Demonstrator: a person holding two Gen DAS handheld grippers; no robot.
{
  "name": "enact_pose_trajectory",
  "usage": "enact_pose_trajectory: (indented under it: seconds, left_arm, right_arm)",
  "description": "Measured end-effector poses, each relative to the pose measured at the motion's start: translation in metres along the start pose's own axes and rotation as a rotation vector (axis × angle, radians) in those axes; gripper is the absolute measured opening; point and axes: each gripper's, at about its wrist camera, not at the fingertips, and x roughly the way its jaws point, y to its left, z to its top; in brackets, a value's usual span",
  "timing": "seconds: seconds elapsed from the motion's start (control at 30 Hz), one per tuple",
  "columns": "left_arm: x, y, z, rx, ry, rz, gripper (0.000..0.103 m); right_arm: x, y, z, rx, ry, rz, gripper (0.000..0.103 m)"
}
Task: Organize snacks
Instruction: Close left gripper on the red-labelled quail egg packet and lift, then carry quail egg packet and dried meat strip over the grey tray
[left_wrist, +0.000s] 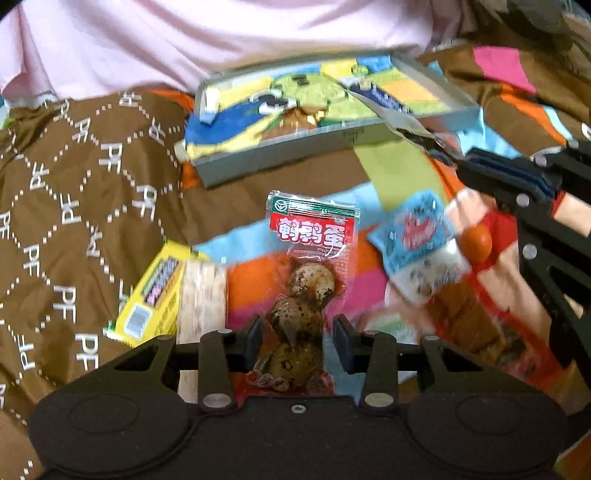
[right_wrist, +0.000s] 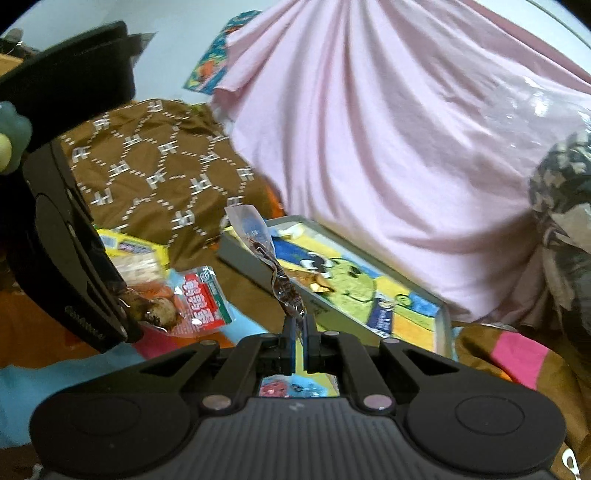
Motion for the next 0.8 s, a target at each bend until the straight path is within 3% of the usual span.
enact_pose_trajectory:
  seconds: [0.5, 0.7, 0.8]
  left_arm:
    - [0.001, -0.001, 0.075, -0.140, -0.234, 0.006, 0.043]
    - [0.014, -0.007, 0.115, -0.188, -0.325, -0.007, 0.043]
    - [0.025, -0.014, 0.133, -0.199, -0.332, -0.008, 0.043]
  right_arm:
    - [0.023, -0.062, -0.008, 0.236, -0.094, -0.224, 0.004]
    - [0.036, -0.093, -0.008, 0.332, -0.146, -0.249, 0.004]
    - [0.045, -0.105, -0.009, 0.364, -0.163, -0.261, 0.004]
